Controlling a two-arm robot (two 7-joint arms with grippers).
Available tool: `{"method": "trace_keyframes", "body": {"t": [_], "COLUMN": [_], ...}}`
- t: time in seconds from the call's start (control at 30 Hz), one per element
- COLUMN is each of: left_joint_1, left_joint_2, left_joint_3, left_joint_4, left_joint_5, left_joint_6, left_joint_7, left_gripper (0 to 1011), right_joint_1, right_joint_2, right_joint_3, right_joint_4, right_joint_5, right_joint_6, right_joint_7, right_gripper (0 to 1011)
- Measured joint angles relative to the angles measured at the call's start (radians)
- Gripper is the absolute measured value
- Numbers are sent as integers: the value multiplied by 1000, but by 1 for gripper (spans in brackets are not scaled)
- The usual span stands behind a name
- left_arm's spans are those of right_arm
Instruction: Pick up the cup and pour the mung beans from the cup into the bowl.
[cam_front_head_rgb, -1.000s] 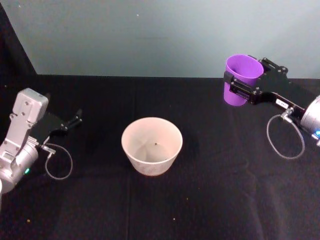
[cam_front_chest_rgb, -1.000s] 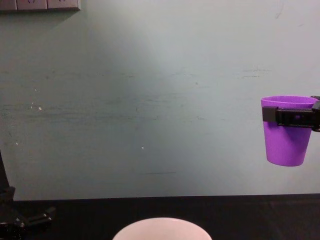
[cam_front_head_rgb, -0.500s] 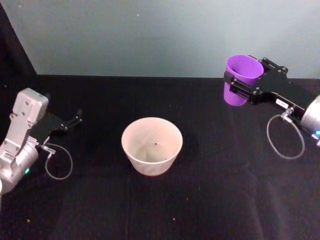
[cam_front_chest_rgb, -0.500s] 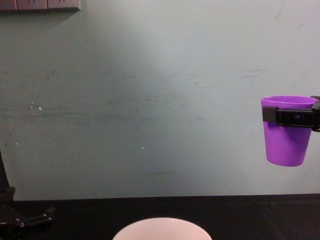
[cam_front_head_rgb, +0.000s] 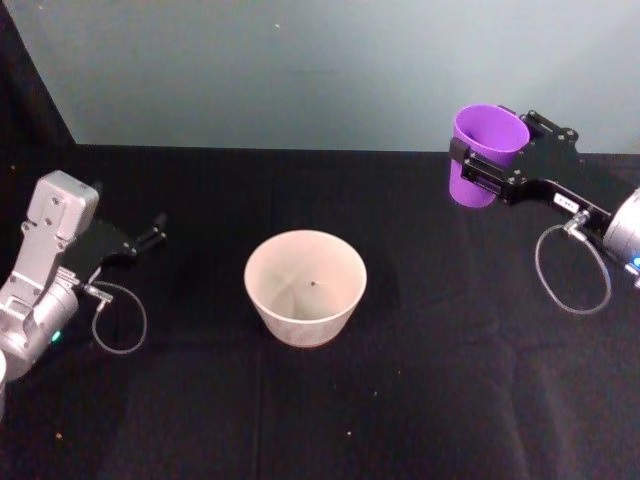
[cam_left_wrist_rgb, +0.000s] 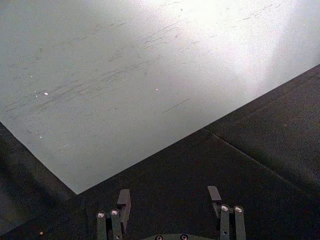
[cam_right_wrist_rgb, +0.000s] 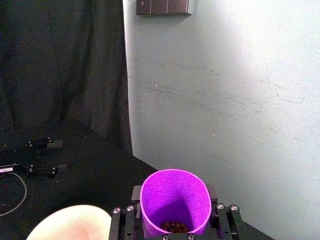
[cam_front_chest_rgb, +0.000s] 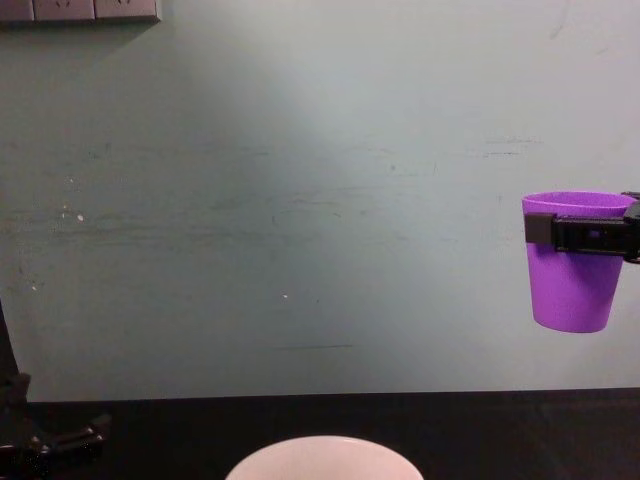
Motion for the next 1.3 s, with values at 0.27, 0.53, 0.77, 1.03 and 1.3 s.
{"method": "trace_keyframes", "body": {"t": [0.27, 0.53, 0.77, 1.03, 1.3], "left_joint_1": [0, 0, 0, 0, 0], "left_joint_2": [0, 0, 0, 0, 0], "left_joint_3": [0, 0, 0, 0, 0], "left_joint_4": [0, 0, 0, 0, 0], "left_joint_5": [0, 0, 0, 0, 0], "left_joint_6": [0, 0, 0, 0, 0], "left_joint_7": [0, 0, 0, 0, 0], "left_gripper": [1000, 1000, 1000, 1000, 1000], "right_joint_1": [0, 0, 0, 0, 0], "right_joint_2": [0, 0, 0, 0, 0], "right_joint_3": [0, 0, 0, 0, 0], "right_joint_4": [0, 0, 0, 0, 0], "right_joint_5": [0, 0, 0, 0, 0], "right_joint_6": [0, 0, 0, 0, 0], "right_joint_7": [0, 0, 0, 0, 0], "right_gripper": [742, 742, 742, 742, 742]}}
